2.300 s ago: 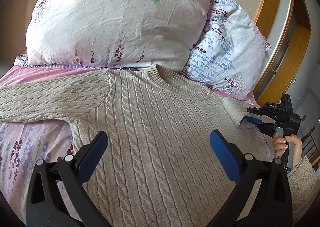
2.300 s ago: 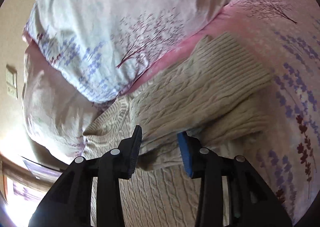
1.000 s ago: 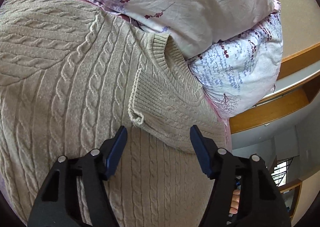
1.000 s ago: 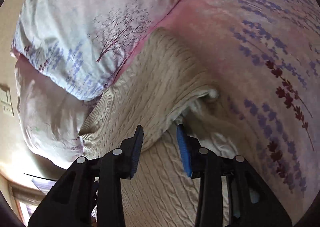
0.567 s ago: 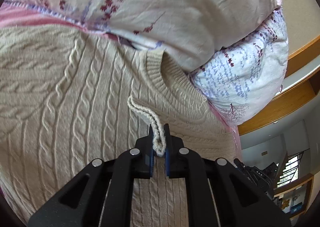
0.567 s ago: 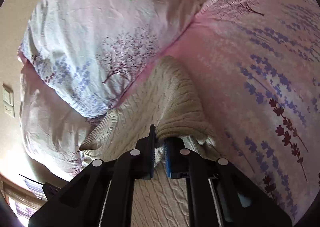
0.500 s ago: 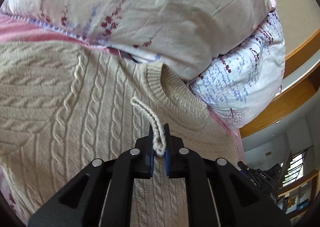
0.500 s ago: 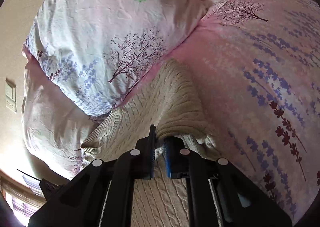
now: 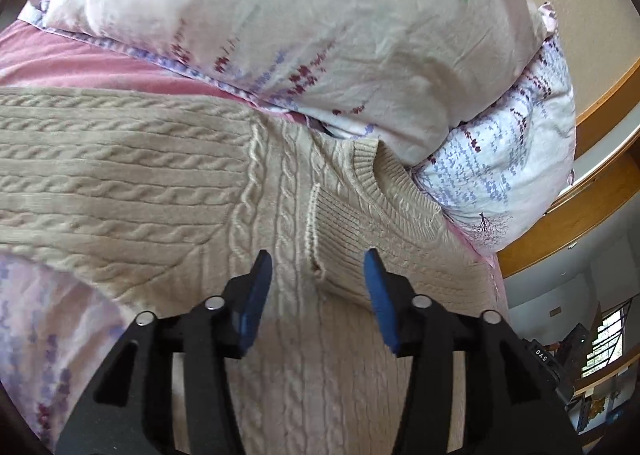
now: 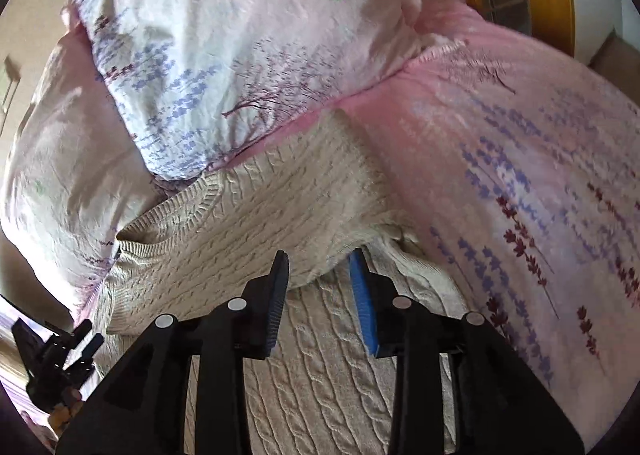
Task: Fold small clothes
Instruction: 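Open both grippers to release the folded sleeve and collar edge, then close the left gripper on the other sleeve cuff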
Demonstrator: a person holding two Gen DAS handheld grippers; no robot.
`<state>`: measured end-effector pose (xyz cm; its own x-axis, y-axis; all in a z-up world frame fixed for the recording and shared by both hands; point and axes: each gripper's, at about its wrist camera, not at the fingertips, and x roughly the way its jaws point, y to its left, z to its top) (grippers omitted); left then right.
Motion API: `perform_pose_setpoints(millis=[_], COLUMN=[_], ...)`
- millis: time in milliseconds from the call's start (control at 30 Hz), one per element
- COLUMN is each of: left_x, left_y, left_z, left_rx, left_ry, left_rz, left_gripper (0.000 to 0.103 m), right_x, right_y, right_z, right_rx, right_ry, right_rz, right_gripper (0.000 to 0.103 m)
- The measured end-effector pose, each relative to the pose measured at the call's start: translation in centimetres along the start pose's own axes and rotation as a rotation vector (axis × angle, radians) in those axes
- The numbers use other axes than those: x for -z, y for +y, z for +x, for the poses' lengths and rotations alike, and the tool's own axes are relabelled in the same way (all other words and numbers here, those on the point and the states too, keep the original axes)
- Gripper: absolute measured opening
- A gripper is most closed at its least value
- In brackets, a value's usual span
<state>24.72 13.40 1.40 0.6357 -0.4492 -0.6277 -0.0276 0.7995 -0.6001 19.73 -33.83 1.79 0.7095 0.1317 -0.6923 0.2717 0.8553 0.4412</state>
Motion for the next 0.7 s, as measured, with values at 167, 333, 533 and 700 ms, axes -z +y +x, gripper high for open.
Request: perform_pose_setpoints(millis=[167, 333, 533, 700], left_x=[0.8, 1.4, 1.2, 0.9], left_y=[5.1, 10.9, 16.0, 18.4], left_z=[-6.1, -11.0, -12.8, -12.9], left_rx=[-0.061, -0.128, -0.154, -0.134], left_ry=[-0.069, -0.152, -0.196, -0.253], left_rz=[-0.074, -0.22, -0.395, -0.518], left_gripper=[0.058, 0.058, 0.056, 0.049], right_x=[0.8, 3.2, 5.0, 4.3], right_y=[7.3, 12.3, 13.9, 12.6], right_z=[3.1, 6.4, 7.7, 7.0], right_rx=[-0.02, 0.031, 0.116, 0.058], right_ry=[0.115, 0.148, 0.135, 0.172], right_rz=[-0.277, -0.463, -0.571, -0.498], right_gripper=[0.041, 0.042, 0.049, 0.052])
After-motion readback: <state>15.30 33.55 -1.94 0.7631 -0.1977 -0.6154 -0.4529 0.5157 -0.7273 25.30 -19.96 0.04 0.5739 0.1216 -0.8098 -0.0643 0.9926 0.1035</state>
